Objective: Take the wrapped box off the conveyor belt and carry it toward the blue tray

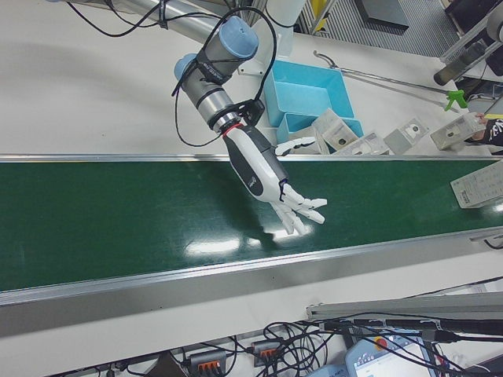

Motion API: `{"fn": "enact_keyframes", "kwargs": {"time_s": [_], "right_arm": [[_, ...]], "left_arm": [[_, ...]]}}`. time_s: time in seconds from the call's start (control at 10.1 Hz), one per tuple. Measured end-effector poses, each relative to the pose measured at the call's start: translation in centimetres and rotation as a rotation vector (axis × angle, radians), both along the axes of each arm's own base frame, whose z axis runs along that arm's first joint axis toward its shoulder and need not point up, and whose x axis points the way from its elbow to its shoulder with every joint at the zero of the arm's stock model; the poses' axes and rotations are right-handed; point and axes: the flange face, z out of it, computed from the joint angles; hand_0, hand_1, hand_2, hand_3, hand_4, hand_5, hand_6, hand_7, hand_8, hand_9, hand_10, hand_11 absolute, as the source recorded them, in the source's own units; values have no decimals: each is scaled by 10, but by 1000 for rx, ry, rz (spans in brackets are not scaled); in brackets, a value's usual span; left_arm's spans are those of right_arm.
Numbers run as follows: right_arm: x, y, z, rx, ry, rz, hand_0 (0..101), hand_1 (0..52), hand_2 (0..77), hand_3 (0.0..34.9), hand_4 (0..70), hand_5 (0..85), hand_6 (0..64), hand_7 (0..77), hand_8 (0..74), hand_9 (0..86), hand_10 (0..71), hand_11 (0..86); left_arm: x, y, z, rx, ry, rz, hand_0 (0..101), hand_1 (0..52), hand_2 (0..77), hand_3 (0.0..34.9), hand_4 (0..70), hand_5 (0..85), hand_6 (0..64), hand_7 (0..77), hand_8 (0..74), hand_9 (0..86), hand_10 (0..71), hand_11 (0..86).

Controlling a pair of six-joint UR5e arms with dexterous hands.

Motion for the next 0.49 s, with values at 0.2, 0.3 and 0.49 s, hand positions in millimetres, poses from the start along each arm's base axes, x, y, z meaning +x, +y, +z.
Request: {"fn": "enact_keyframes", "kwargs": {"time_s": [0.2,0.3,0.49], "right_arm": [[-3,-1,-2,1,4,0,488,147,125,0,153,240,65,65,16,38,0,5],[-3,-2,-2,1,5,1,488,164,120,0,153,240,71,65,16,33,0,5],[0,-3,1,-3,8,5,487,164,131,0,147,245,49,65,0,33,0,5]], "left_arm": [[0,0,0,0,0,0,0,0,11,0,0,11,5,0,5,0,5,5],[0,0,0,0,0,0,0,0,11,0,0,11,5,0,5,0,5,5],[0,0,0,0,0,0,0,0,11,0,0,11,5,5,5,0,5,5]]}}
